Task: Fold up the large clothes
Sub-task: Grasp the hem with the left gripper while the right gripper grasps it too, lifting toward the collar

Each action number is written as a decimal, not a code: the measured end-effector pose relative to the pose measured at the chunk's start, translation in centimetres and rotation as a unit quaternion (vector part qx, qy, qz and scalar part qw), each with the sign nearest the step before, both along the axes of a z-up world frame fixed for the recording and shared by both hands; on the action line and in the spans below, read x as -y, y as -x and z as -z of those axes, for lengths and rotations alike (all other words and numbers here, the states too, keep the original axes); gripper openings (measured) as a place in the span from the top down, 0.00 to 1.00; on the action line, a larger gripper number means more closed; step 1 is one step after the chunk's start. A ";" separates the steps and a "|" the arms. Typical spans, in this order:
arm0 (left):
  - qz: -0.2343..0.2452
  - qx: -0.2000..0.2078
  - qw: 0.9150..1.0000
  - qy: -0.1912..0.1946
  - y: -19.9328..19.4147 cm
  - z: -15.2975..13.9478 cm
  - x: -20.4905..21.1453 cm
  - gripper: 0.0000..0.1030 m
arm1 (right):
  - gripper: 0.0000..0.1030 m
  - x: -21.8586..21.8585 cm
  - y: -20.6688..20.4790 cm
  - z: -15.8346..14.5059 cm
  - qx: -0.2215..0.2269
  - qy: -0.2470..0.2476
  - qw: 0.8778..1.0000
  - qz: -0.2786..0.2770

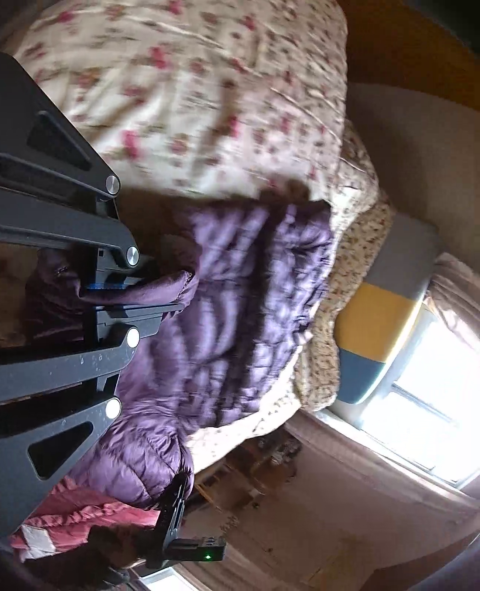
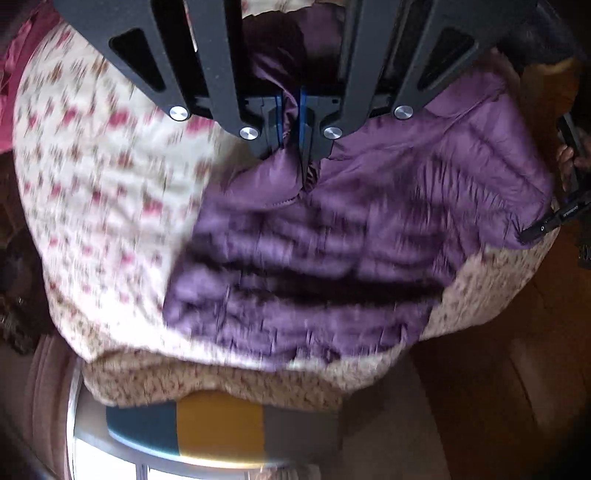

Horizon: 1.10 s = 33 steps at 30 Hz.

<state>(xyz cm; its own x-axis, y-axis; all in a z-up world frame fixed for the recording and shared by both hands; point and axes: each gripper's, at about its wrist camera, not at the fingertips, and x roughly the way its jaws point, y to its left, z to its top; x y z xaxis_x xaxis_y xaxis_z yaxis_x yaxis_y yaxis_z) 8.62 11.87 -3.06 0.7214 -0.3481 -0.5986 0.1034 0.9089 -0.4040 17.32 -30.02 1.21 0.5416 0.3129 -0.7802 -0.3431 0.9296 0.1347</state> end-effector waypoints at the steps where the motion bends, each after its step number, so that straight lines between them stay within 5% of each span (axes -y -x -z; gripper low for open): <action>1: -0.002 0.005 1.000 -0.001 -1.2 -0.4 -0.1 0.95 | 0.95 -0.1 -1.3 -0.5 0.008 0.000 1.000 0.005; 10: -0.016 0.018 1.000 -0.013 -12.0 -2.3 -1.2 0.96 | 0.96 -0.4 -11.8 -1.4 0.031 0.000 0.999 0.044; 24: -0.074 -0.030 0.996 -0.034 -27.8 -0.6 -2.6 0.96 | 0.95 -1.2 -27.6 2.0 -0.008 -0.004 0.993 0.114; 29: -0.085 -0.088 0.992 -0.018 -30.7 1.8 -3.7 0.94 | 0.79 -0.9 -29.5 3.5 -0.033 -0.029 0.990 0.132; 33: -0.096 -0.099 0.990 0.023 -30.9 2.2 -5.0 0.63 | 0.59 0.0 -29.8 3.5 -0.054 -0.080 0.985 0.145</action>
<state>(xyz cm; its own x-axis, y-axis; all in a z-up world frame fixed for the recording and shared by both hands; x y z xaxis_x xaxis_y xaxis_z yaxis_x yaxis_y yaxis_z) 39.51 16.83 -5.31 0.6472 -0.2466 -0.7213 -0.1541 0.8844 -0.4406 47.08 -30.03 -2.27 0.5433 0.2799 -0.7915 -0.0414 0.9506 0.3078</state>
